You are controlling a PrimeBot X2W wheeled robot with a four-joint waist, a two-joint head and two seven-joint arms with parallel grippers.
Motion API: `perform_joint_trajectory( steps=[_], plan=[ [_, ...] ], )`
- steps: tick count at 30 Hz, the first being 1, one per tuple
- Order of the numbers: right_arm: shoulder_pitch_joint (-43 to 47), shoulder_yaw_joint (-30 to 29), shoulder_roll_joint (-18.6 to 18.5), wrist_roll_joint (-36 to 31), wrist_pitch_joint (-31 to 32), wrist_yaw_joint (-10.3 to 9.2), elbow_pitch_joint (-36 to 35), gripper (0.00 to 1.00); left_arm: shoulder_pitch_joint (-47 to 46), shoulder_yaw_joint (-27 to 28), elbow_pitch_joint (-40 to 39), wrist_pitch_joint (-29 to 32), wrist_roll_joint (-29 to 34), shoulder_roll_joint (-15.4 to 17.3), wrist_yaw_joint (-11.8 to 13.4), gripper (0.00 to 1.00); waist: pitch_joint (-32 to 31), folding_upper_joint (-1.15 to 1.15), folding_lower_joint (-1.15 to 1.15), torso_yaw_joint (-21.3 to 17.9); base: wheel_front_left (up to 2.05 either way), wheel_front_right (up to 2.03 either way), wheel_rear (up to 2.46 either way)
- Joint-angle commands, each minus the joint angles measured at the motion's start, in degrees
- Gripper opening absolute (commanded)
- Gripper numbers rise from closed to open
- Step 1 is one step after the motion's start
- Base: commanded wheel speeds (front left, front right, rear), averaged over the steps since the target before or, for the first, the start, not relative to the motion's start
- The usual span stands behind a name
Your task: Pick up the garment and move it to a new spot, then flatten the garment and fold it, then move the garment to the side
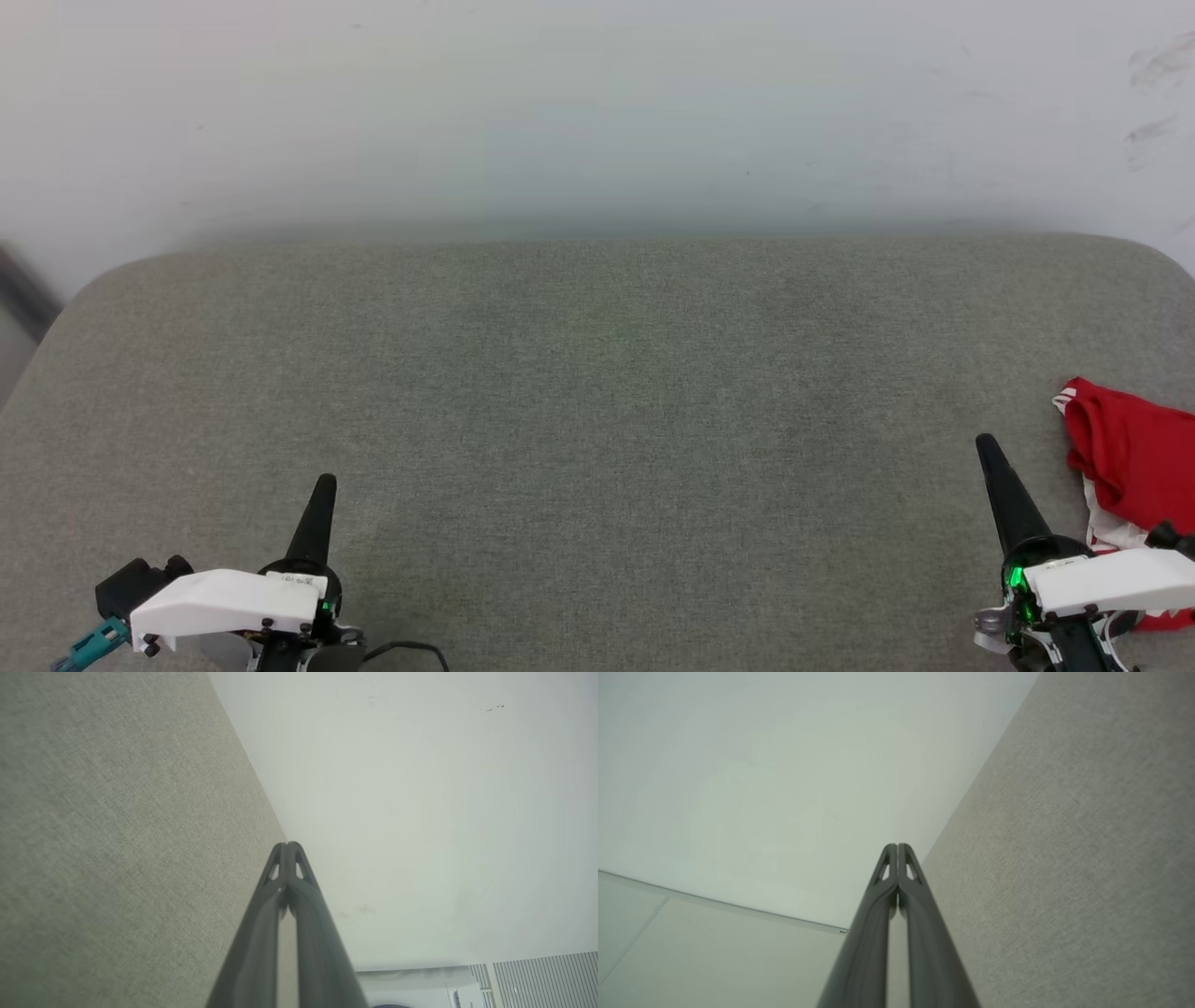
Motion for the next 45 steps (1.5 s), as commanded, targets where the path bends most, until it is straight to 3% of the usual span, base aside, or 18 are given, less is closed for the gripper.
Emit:
perform_joint_trajectory(
  steps=[1,45],
  plan=[
    [-1.29,-0.13,-0.21,1.05,0.05,0.01,-0.09,0.0,-1.41,0.52,-0.2,0.21,-0.73,0.01,-0.36,0.0,0.01,0.0,0.0,0.0,0.0,0.0,0.0],
    [-3.95,-1.6,0.16,20.06,1.51,0.0,4.14,0.0,-3.41,5.44,1.34,5.26,-15.08,-4.05,-4.18,0.0,0.89,0.0,-0.01,-0.03,0.0,0.0,0.0]
  ],
)
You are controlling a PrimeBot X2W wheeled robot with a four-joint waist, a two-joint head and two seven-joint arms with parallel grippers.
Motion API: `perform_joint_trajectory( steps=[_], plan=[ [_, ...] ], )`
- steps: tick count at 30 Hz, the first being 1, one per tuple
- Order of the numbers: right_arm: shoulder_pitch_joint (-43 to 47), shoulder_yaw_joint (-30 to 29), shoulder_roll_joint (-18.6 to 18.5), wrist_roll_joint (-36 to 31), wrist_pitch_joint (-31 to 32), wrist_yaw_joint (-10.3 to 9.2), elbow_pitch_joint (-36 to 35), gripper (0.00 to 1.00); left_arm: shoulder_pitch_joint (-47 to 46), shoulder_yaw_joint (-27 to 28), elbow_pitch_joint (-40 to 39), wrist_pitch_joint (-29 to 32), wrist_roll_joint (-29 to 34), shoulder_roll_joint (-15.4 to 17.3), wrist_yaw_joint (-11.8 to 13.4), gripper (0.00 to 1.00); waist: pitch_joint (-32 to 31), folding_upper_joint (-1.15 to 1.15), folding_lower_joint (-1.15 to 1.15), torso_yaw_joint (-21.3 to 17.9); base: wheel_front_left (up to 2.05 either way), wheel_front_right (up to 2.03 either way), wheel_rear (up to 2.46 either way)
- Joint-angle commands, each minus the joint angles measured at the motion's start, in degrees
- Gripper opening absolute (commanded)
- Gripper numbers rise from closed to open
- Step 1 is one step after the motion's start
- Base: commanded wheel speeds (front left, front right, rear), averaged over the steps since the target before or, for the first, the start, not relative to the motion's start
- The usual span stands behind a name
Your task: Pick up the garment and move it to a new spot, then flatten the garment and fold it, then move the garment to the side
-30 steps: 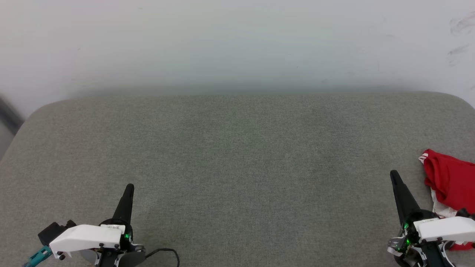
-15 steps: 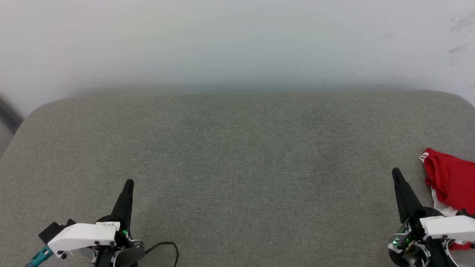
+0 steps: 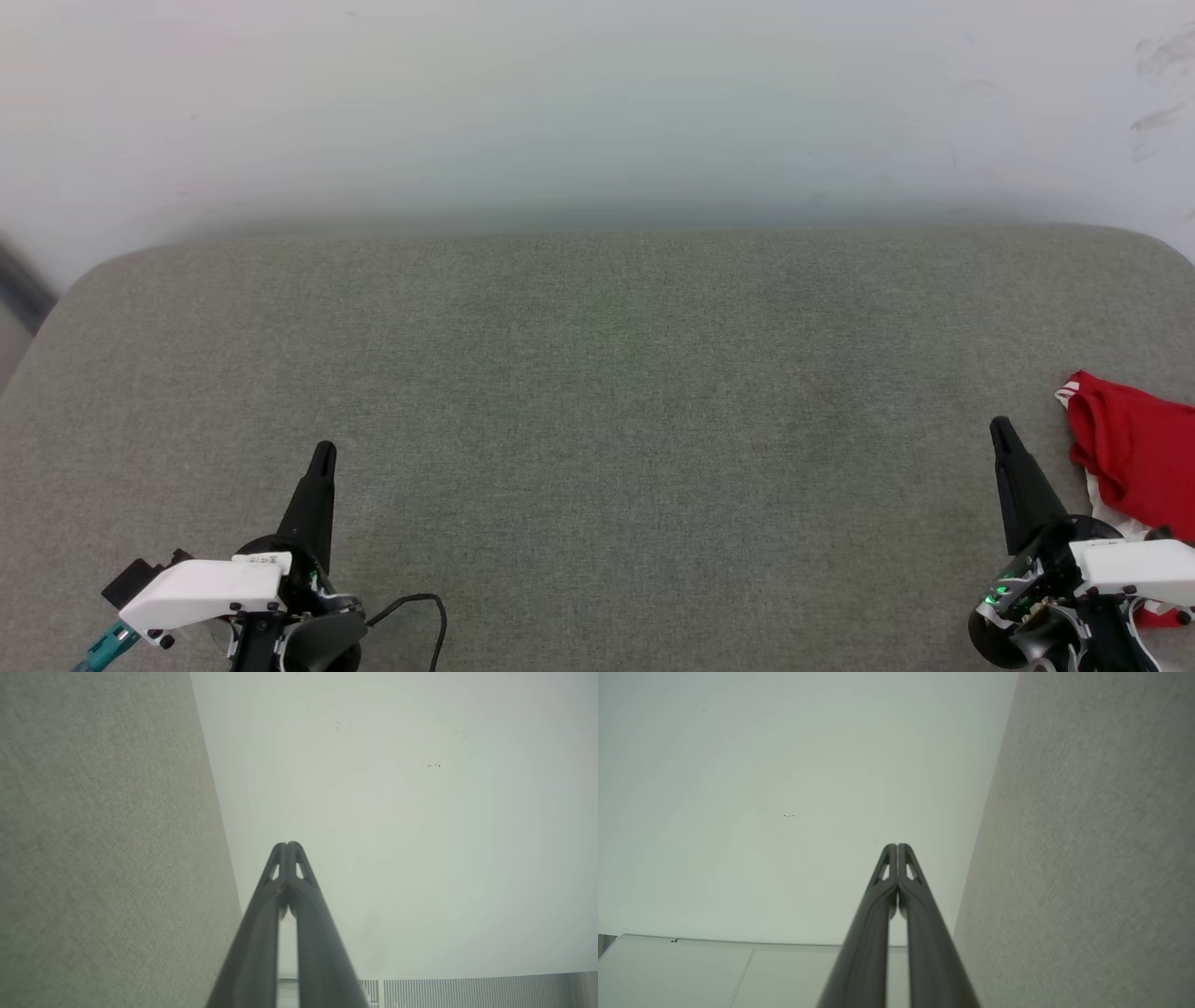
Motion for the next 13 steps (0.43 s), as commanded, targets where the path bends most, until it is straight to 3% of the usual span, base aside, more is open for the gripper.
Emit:
perform_joint_trajectory(
  steps=[1,13],
  plan=[
    [-0.85,-0.11,0.12,0.6,0.14,0.0,0.16,0.0,-0.6,0.32,0.09,0.23,-0.42,-0.15,-0.26,0.0,0.01,0.0,0.0,0.0,0.0,0.0,0.0],
    [-0.78,-0.21,0.23,0.46,0.26,0.0,0.17,0.0,-0.55,0.36,0.07,0.29,-0.37,-0.19,-0.25,0.0,0.01,0.0,0.0,0.0,0.0,0.0,0.0]
  ],
)
